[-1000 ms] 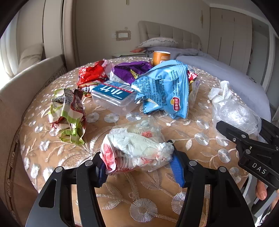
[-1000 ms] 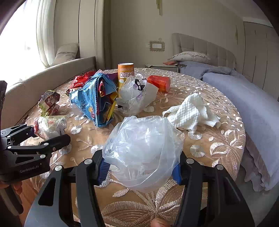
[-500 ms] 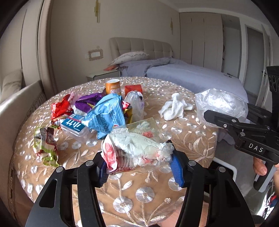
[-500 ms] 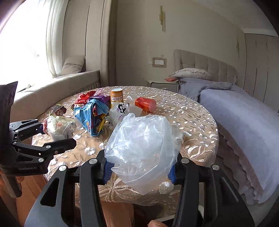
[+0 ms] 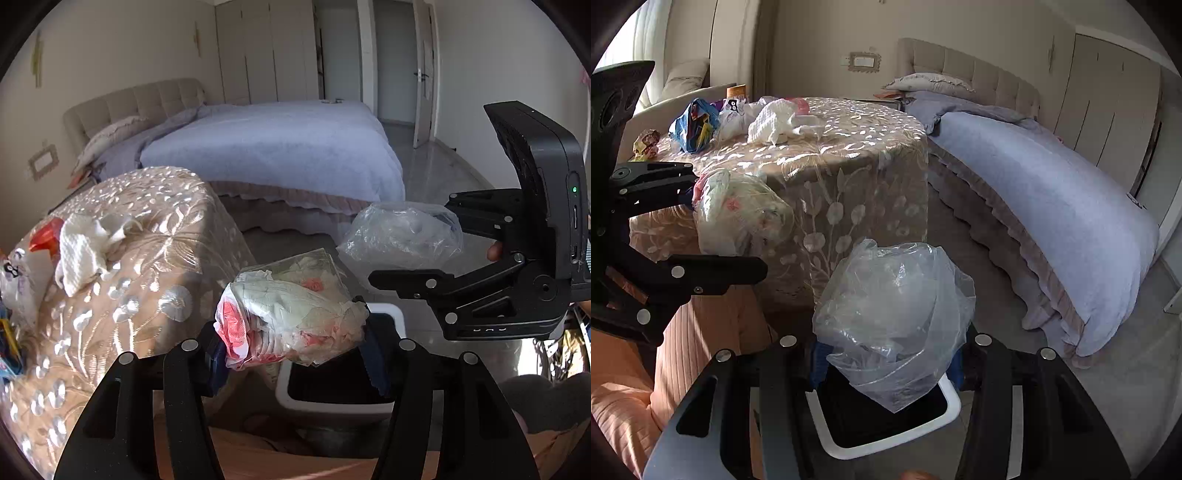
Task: Collect trash
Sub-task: 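Carry both items to the white bin and open both tools to drop them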
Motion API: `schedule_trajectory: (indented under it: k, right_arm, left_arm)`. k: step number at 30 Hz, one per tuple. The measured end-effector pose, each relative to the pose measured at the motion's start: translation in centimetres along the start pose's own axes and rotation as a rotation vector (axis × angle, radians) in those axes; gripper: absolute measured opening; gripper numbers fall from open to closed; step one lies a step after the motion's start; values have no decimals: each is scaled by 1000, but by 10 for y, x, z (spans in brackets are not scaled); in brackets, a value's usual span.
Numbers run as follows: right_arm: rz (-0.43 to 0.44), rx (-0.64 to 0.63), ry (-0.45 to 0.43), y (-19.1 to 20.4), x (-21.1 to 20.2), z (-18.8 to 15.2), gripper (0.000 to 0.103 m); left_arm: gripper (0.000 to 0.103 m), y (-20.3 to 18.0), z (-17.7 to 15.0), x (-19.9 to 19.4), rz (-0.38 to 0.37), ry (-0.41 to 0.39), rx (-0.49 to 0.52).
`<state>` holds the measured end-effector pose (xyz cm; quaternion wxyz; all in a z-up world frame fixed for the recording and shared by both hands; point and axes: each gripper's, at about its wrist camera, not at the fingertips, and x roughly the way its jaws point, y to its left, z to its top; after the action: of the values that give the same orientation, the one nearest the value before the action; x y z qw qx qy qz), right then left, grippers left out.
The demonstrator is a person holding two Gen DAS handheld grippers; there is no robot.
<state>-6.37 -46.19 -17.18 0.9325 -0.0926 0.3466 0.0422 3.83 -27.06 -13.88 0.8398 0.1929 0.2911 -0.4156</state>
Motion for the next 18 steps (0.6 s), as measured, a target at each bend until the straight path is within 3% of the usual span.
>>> schedule_trajectory:
  k: [7,8,9,10,11,18]
  right_arm:
    - [-9,-17,125,-14,45,-43,52]
    - [2,-2,143,-20,52,-47,59]
    - [21,15,165,-25,58,-51,85]
    - [35,30,190,-31,64,-55,101]
    - [26,29,195,-36,67,-60,98]
    - [6,72,252,-56,85,-71,98]
  left_arm:
    - [58,-17,-13,78,-107,159,57]
    - [59,-16,-15,88,-122,181,58]
    - [61,-16,-17,97,-137,206,60]
    - [74,-15,-17,107,-153,241,61]
    - [98,-15,-19,114,-151,256,61]
    - [98,-13,-24,132,-200,283,63]
